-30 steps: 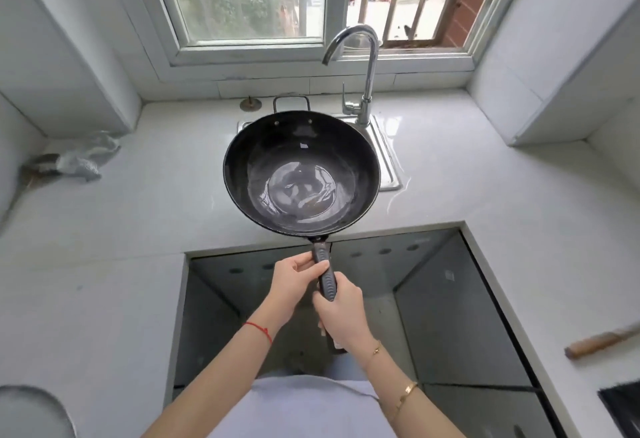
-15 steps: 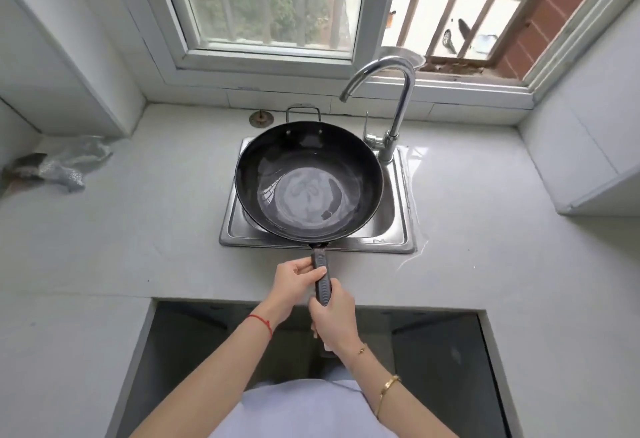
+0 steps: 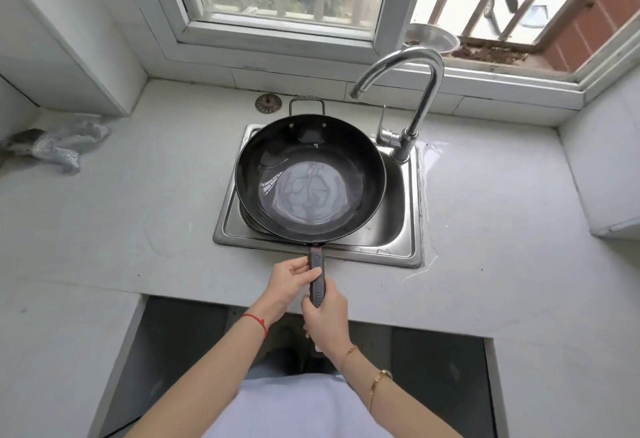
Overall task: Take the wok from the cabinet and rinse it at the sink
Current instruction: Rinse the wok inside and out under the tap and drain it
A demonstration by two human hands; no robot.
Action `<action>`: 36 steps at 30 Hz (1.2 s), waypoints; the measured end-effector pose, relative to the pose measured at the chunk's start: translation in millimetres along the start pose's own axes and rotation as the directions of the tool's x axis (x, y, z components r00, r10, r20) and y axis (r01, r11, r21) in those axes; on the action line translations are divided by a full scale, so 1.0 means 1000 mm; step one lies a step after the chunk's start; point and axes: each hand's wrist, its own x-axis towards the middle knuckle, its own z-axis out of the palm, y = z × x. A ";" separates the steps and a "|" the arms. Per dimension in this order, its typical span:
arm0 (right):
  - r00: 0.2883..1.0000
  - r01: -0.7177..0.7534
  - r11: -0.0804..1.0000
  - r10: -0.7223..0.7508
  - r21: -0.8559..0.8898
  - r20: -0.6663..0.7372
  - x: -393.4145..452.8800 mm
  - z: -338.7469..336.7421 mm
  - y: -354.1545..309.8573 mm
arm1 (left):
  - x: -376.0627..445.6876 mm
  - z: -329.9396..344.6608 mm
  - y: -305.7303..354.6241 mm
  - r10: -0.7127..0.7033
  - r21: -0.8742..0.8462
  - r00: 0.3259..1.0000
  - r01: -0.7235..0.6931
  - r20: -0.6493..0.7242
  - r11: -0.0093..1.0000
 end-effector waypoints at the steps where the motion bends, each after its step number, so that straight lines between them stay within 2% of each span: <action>1: 1.000 0.001 1.000 -0.001 -0.014 0.009 0.001 0.000 0.001 | 0.001 -0.001 -0.002 -0.005 0.004 1.000 0.005 0.006 1.000; 9: 0.993 0.038 0.980 -0.015 -0.196 0.119 0.010 -0.007 0.016 | 0.005 -0.003 -0.002 -0.066 0.062 0.997 0.064 0.039 0.996; 14: 0.969 0.075 0.963 -0.009 -0.258 0.248 0.015 -0.043 0.019 | 0.006 0.004 -0.001 -0.083 0.057 0.996 0.081 0.032 0.995; 19: 0.982 0.186 0.934 -0.188 -0.303 0.024 0.054 -0.099 0.004 | 0.007 0.007 -0.005 -0.139 -0.006 0.990 0.139 0.005 0.990; 25: 0.899 0.356 0.881 -0.413 -0.311 -0.142 0.153 -0.143 -0.077 | 0.005 0.011 -0.004 -0.169 -0.049 0.985 0.170 0.021 0.984; 27: 0.891 0.375 0.877 -0.430 -0.300 -0.143 0.188 -0.151 -0.102 | 0.005 0.012 -0.005 -0.172 -0.018 0.985 0.173 0.026 0.985; 31: 0.921 0.336 0.882 -0.382 -0.332 -0.083 0.251 -0.159 -0.136 | 0.004 0.013 -0.003 -0.171 0.022 0.985 0.170 0.020 0.985; 36: 0.945 0.290 0.870 -0.326 -0.399 -0.023 0.295 -0.160 -0.149 | 0.003 0.013 -0.001 -0.188 0.014 0.982 0.188 0.016 0.982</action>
